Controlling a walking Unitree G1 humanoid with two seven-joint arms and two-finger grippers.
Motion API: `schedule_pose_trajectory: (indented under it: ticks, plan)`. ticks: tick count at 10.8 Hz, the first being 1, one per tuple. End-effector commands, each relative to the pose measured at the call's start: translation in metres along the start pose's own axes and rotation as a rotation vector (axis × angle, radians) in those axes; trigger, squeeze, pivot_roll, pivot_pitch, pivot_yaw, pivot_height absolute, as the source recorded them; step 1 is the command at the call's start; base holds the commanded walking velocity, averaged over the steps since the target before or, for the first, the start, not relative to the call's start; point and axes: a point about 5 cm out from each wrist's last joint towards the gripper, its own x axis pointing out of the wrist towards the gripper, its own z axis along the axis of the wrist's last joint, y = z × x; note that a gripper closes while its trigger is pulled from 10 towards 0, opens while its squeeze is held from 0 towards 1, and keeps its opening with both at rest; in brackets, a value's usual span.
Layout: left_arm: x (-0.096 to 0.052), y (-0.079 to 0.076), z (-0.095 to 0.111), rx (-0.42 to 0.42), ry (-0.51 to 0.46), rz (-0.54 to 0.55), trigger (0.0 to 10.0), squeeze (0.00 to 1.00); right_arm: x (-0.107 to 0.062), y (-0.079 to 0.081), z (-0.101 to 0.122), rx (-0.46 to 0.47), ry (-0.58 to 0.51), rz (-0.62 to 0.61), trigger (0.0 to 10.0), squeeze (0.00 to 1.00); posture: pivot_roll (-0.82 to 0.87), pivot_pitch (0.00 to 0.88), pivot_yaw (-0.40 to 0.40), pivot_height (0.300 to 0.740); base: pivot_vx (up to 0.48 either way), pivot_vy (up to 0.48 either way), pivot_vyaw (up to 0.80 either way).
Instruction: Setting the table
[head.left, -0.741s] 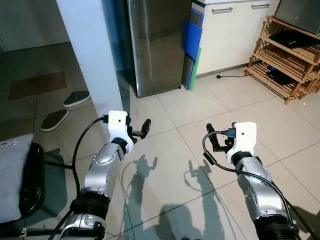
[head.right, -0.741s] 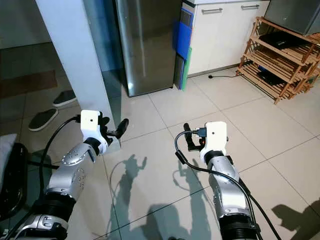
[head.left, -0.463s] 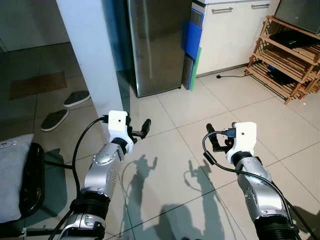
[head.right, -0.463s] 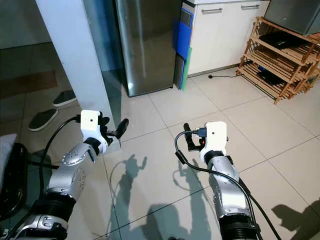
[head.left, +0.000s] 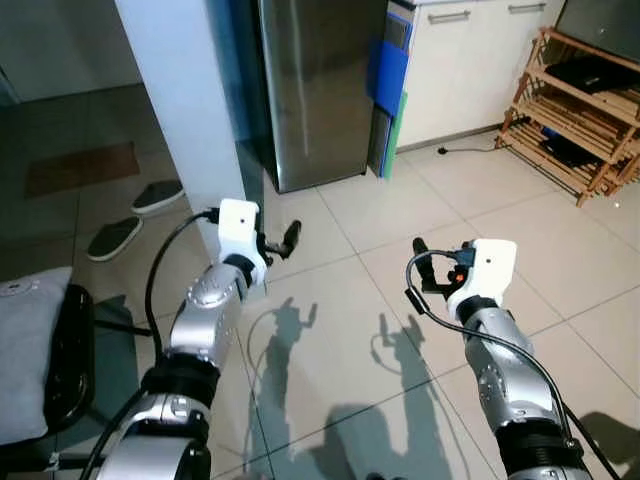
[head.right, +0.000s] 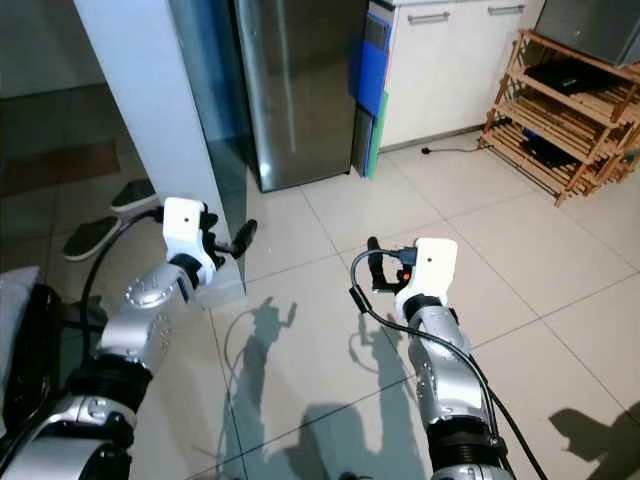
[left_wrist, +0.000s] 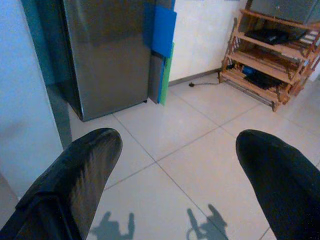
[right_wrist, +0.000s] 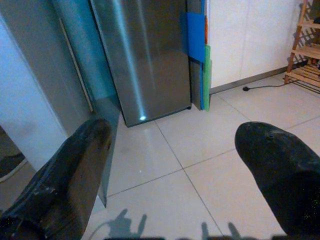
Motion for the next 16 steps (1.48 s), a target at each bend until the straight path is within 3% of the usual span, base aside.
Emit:
schedule_pose_trajectory:
  ticks: [1, 3, 6, 10, 16]
  plan:
    - [-0.001, -0.003, -0.004, 0.013, 0.013, -0.015, 10.0, 0.00, 0.000, -0.003, 0.001, 0.002, -0.011, -0.013, 10.0, 0.00, 0.01, 0.000, 0.023, 0.740, 0.000, 0.000, 0.00]
    - [0.001, -0.009, -0.009, 0.002, 0.008, -0.028, 10.0, 0.00, 0.000, -0.003, 0.001, -0.032, -0.021, 0.000, 10.0, 0.00, 0.02, 0.000, 0.018, 0.740, 0.000, 0.000, 0.00]
    - [0.000, -0.006, -0.006, 0.024, -0.001, -0.026, 10.0, 0.00, 0.000, 0.007, -0.001, -0.045, -0.011, 0.055, 10.0, 0.00, 0.02, 0.000, 0.018, 0.740, 0.000, 0.000, 0.00]
    - [-0.001, -0.005, -0.007, 0.038, -0.013, -0.020, 10.0, 0.00, 0.001, 0.005, -0.003, -0.039, 0.002, 0.048, 10.0, 0.00, 0.03, 0.000, 0.008, 0.740, 0.000, 0.000, 0.00]
    - [-0.003, -0.005, -0.008, 0.051, -0.011, -0.032, 10.0, 0.00, 0.000, 0.004, -0.008, -0.043, 0.019, 0.043, 10.0, 0.00, 0.04, 0.000, 0.006, 0.740, 0.000, 0.000, -0.75]
